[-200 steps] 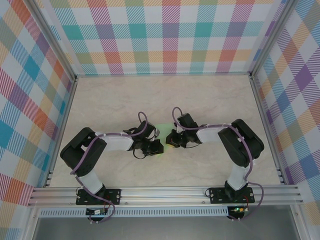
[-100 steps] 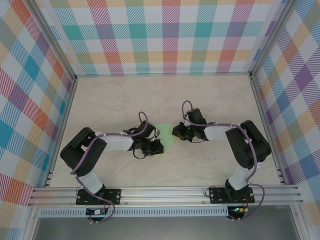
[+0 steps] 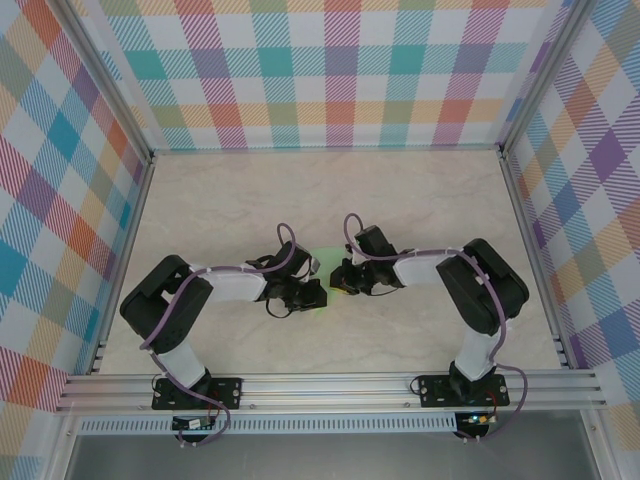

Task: Fold a paper plane with a square sheet of paper (pick it up from the middle)
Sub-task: Third fold the triangle at the center of the table.

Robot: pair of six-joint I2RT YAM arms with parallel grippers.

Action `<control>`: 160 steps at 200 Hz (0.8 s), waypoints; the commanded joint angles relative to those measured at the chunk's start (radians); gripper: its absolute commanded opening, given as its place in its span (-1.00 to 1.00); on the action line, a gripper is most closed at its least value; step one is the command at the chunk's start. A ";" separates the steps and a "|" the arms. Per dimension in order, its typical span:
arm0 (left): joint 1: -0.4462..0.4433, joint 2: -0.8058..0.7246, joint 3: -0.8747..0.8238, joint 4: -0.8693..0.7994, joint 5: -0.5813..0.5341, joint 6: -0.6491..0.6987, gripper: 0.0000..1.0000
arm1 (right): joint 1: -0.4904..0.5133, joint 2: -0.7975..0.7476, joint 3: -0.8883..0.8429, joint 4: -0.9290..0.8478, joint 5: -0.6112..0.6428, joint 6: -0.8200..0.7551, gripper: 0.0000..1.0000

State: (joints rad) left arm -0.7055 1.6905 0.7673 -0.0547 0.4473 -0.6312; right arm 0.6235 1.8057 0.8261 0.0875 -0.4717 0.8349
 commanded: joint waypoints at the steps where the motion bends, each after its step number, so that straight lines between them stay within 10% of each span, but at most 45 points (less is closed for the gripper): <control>1: -0.006 -0.005 -0.023 -0.142 -0.067 0.023 -0.72 | -0.001 0.032 0.031 -0.079 0.009 -0.037 -0.79; 88: -0.006 -0.152 0.065 -0.232 -0.010 -0.004 -0.63 | 0.001 0.034 0.024 -0.117 0.047 -0.030 -0.81; 160: -0.006 -0.045 0.004 0.022 0.090 -0.143 -0.60 | -0.001 0.055 0.026 -0.122 0.055 -0.022 -0.81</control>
State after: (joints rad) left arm -0.7055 1.5967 0.8070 -0.1101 0.4854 -0.7185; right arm 0.6235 1.8210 0.8528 0.0353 -0.4641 0.8219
